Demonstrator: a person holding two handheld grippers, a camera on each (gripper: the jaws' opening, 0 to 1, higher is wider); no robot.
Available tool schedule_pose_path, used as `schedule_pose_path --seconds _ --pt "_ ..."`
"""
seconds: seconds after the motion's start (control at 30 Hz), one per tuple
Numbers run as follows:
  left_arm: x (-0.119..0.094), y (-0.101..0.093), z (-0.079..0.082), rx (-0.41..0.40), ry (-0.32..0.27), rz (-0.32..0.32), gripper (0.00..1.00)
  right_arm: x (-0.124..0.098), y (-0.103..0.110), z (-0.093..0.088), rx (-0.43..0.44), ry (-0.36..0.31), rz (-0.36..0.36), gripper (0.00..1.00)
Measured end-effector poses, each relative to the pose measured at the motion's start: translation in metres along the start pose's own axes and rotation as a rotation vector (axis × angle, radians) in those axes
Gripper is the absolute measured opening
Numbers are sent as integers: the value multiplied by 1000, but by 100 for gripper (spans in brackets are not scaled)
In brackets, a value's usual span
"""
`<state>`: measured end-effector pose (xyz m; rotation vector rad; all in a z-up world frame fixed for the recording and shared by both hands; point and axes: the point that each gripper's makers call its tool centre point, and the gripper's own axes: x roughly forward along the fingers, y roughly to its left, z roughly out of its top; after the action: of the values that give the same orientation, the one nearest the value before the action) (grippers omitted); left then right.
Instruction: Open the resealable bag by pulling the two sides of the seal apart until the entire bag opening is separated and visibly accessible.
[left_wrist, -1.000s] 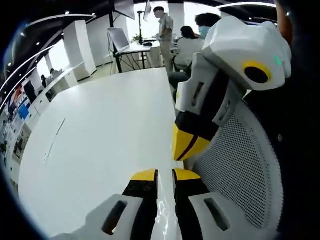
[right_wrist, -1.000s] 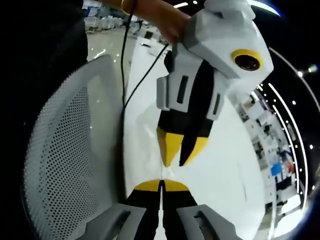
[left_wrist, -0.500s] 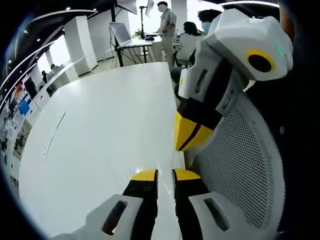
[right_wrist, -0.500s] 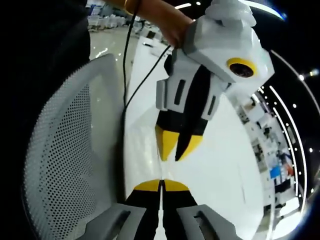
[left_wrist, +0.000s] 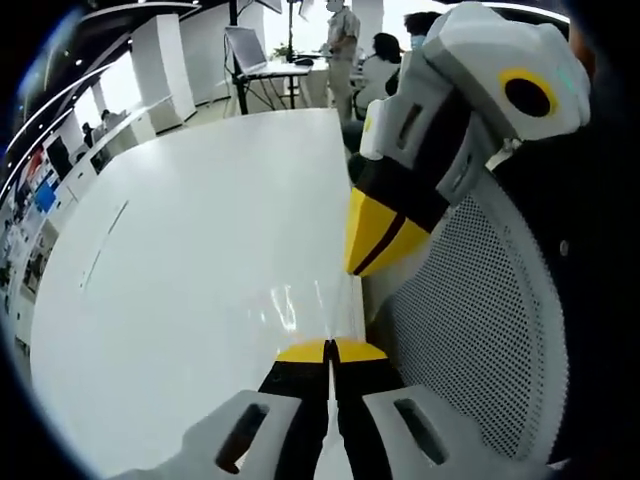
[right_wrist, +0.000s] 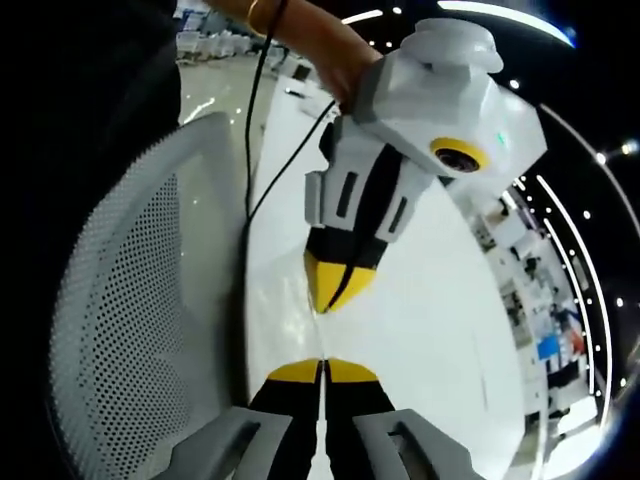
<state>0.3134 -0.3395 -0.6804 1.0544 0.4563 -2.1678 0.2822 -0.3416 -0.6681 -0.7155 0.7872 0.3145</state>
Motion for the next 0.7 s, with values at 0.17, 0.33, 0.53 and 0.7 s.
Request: schedule_pose_path --seconds 0.17,0.33,0.53,0.7 --pt "-1 3 4 -27 -19 19 0 -1 1 -3 3 7 1 0" --pt "-6 12 12 10 -35 94 0 0 2 -4 17 12 6 0" --pt "-11 16 23 77 -47 146 0 3 -1 -7 58 21 -10 0" --pt "-14 15 31 114 -67 168 0 5 -4 -6 97 15 -19 0"
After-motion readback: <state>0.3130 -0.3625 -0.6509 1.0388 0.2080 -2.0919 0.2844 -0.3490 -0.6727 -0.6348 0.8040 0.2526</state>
